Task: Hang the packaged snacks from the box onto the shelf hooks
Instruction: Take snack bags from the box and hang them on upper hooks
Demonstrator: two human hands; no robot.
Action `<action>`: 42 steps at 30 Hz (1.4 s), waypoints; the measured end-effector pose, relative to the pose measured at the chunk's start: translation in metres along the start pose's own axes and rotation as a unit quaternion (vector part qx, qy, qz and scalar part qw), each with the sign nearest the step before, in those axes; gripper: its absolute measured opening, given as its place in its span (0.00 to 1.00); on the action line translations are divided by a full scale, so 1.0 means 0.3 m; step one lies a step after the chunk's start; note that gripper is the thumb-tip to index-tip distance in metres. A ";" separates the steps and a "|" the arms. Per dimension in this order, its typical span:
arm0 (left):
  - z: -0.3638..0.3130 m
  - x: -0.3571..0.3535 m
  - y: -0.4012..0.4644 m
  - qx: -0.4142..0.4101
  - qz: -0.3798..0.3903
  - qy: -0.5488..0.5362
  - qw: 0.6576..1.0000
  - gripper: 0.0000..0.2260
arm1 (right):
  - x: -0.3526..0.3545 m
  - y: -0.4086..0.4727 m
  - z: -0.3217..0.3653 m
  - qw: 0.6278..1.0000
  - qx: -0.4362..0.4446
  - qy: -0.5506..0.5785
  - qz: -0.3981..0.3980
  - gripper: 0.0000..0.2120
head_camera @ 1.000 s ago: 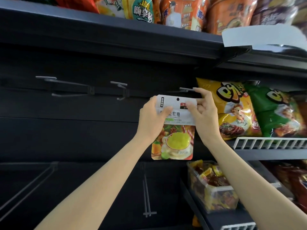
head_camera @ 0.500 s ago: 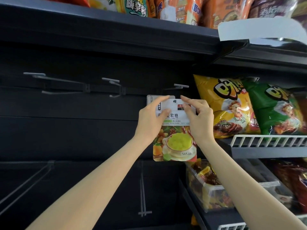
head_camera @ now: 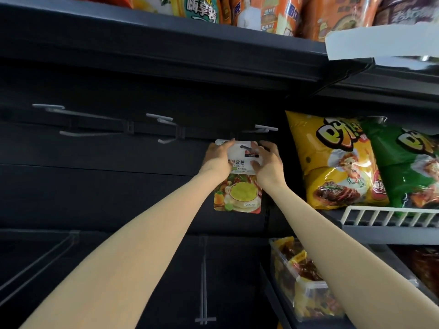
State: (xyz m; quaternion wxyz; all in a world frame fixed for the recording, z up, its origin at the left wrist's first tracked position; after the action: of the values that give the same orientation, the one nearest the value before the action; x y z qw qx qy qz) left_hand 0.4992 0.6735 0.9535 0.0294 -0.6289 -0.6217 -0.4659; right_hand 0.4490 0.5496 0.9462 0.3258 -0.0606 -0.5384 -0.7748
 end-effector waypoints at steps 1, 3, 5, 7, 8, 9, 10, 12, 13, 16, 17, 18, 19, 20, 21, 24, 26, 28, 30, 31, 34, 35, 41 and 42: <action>0.006 -0.012 0.021 0.015 0.012 0.006 1.000 0.31 | -0.023 0.020 -0.004 1.000 -0.005 -0.010 0.022 0.26; 0.014 -0.028 0.055 0.036 0.029 0.019 0.999 0.34 | -0.063 0.052 -0.014 0.996 -0.027 -0.047 0.075 0.30; 0.020 -0.037 0.077 0.038 0.035 0.027 0.998 0.35 | -0.090 0.071 -0.020 0.990 -0.037 -0.075 0.113 0.33; 0.027 -0.041 0.088 0.036 0.033 0.022 0.999 0.34 | -0.105 0.080 -0.020 0.988 -0.040 -0.074 0.130 0.34; 0.030 -0.041 0.092 0.038 0.031 0.014 0.999 0.33 | -0.107 0.081 -0.018 0.988 -0.041 -0.069 0.133 0.34; 0.031 -0.041 0.093 0.041 0.027 0.004 0.999 0.33 | -0.108 0.079 -0.017 0.988 -0.045 -0.062 0.131 0.35; 0.029 -0.040 0.091 0.044 0.024 -0.006 0.999 0.32 | -0.103 0.074 -0.014 0.990 -0.050 -0.055 0.123 0.35; 0.021 -0.035 0.068 0.041 0.013 -0.009 0.999 0.32 | -0.082 0.055 -0.002 0.994 -0.051 -0.033 0.091 0.34; 0.019 -0.030 0.048 0.035 0.002 -0.003 0.999 0.32 | -0.067 0.039 0.009 0.997 -0.041 -0.016 0.067 0.33; 0.017 0.001 -0.033 0.005 -0.048 0.033 0.998 0.28 | -0.015 -0.039 0.049 0.999 -0.006 0.034 -0.008 0.25; 0.017 0.015 -0.063 0.000 -0.061 0.059 0.996 0.26 | -0.008 -0.068 0.062 0.999 -0.004 0.043 -0.017 0.23; 0.021 0.029 -0.092 0.001 -0.069 0.084 0.994 0.23 | -0.007 -0.094 0.078 0.999 -0.002 0.050 -0.015 0.22; 0.026 0.042 -0.122 0.002 -0.074 0.101 0.992 0.21 | -0.013 -0.118 0.094 0.998 -0.001 0.060 -0.006 0.20; 0.033 0.055 -0.154 0.000 -0.079 0.110 0.991 0.18 | -0.021 -0.141 0.111 0.997 0.001 0.071 0.006 0.19; 0.040 0.069 -0.189 -0.008 -0.087 0.115 0.990 0.17 | -0.030 -0.162 0.130 0.996 0.005 0.083 0.018 0.17; 0.085 0.124 -0.295 -0.020 -0.126 0.122 0.984 0.14 | -0.060 -0.226 0.207 0.987 0.039 0.143 0.059 0.13; 0.138 0.181 -0.373 -0.005 -0.162 0.127 0.979 0.13 | -0.085 -0.275 0.275 0.980 0.072 0.169 0.078 0.11; 0.209 0.249 -0.460 0.019 -0.188 0.128 0.974 0.11 | -0.129 -0.332 0.352 0.975 0.096 0.175 0.099 0.10; 0.297 0.323 -0.557 0.050 -0.204 0.119 0.971 0.10 | -0.192 -0.401 0.441 0.967 0.107 0.189 0.132 0.09; 0.353 0.367 -0.613 0.067 -0.208 0.115 0.969 0.10 | -0.234 -0.445 0.496 0.962 0.108 0.199 0.151 0.09; 0.533 0.495 -0.777 0.120 -0.218 0.105 0.963 0.08 | -0.373 -0.576 0.657 0.947 0.121 0.211 0.210 0.09; 0.606 0.549 -0.841 0.142 -0.224 0.104 0.959 0.07 | -0.433 -0.627 0.723 0.940 0.126 0.214 0.234 0.10; 1.073 0.929 -1.224 0.274 -0.235 0.158 0.919 0.08 | -0.817 -0.943 1.197 0.886 0.123 0.255 0.368 0.11; 1.145 0.992 -1.285 0.299 -0.230 0.164 0.911 0.08 | -0.879 -1.002 1.282 0.875 0.123 0.259 0.391 0.11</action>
State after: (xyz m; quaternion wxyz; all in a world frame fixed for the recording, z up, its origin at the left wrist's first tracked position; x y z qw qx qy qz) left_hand 0.3141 1.1966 0.7359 0.2100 -0.3446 -0.8460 -0.3485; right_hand 0.3846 1.0641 0.7487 0.7347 -0.0229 -0.4580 -0.5000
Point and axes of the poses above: each hand's wrist, its own y-axis towards the middle knuckle, its own x-axis out of the back of the hand, z = x × y, the point moved 5 cm from there along y, towards the middle knuckle, and after that the axes turned 4 degrees about x, right-handed, at the moved point
